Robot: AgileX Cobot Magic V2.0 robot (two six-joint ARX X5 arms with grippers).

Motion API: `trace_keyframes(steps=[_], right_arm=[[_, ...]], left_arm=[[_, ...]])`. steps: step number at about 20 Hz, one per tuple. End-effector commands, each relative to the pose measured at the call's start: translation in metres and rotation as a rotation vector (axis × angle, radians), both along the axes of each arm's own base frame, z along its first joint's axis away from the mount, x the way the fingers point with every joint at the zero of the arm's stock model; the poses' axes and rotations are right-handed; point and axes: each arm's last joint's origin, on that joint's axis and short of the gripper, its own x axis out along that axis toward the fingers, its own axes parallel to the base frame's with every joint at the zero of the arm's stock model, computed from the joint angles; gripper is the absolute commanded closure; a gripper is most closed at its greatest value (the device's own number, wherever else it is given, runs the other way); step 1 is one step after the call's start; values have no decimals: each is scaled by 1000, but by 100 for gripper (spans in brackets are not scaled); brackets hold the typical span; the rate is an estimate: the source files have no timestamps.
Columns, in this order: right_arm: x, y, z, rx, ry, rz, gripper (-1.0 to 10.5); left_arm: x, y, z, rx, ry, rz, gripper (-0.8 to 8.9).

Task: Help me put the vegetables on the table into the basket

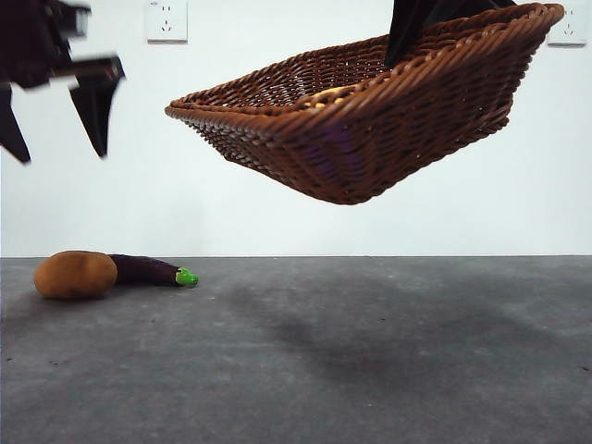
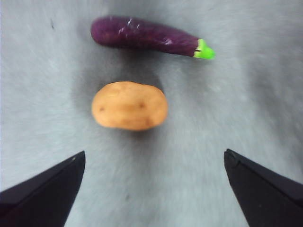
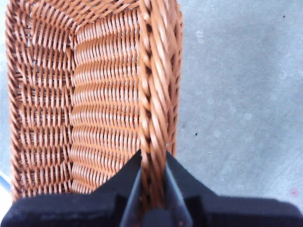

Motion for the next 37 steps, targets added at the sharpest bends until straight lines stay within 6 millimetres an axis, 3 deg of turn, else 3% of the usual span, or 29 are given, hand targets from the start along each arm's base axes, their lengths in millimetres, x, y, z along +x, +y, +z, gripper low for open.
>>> trace_keyframes(steps=[1, 6, 11, 21, 31, 32, 35, 37], right_arm=[[-2, -1, 3, 12, -18, 11, 955], [-2, -1, 3, 2, -30, 32, 955], [-2, 0, 4, -3, -53, 55, 955], [-1, 1, 5, 8, -77, 87, 955], [-1, 1, 5, 8, -83, 111, 955], [-1, 1, 5, 7, -83, 112, 955], [-1, 1, 5, 9, -85, 111, 955], [-1, 1, 5, 9, -85, 109, 955]], left_arm=[[17, 2, -21, -60, 36, 113, 310], [39, 18, -51, -189, 96, 379, 310], [50, 26, -56, -331, 60, 516, 310], [66, 17, -103, -308, 176, 597, 310], [76, 12, -134, -294, 223, 614, 311], [76, 12, -134, -295, 213, 613, 329], [77, 11, -134, -281, 209, 564, 728], [77, 11, -134, -272, 208, 544, 792]])
